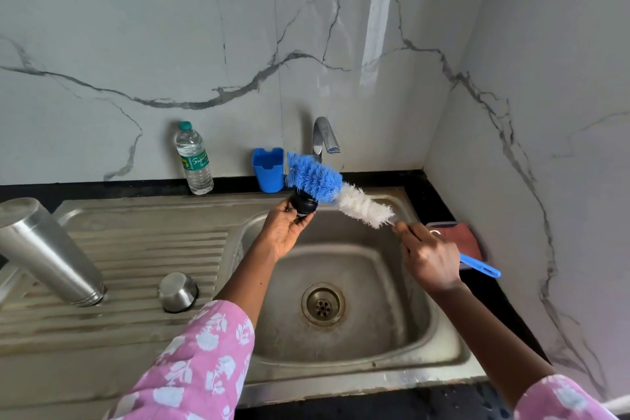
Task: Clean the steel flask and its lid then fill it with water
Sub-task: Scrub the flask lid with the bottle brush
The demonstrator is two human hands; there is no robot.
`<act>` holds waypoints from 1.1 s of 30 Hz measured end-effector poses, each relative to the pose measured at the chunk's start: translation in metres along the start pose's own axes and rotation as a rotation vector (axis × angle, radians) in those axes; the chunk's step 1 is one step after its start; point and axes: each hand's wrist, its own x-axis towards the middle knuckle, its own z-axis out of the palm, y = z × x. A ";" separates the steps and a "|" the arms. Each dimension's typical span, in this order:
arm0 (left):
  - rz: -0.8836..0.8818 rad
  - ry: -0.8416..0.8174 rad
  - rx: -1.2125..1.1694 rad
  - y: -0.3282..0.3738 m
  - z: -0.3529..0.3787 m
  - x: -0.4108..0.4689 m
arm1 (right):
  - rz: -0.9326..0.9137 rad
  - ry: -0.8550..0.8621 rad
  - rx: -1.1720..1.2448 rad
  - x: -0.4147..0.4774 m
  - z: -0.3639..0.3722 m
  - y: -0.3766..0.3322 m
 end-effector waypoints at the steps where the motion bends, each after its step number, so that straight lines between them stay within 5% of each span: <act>1: 0.009 0.013 -0.015 0.000 0.000 0.001 | -0.017 0.004 -0.001 0.000 0.000 -0.001; 25: 0.046 0.104 -0.017 0.002 0.000 0.006 | -0.104 0.030 -0.061 0.006 0.001 0.004; 33: 0.048 0.181 -0.218 0.011 -0.005 0.009 | -0.101 0.029 -0.089 -0.009 -0.005 0.016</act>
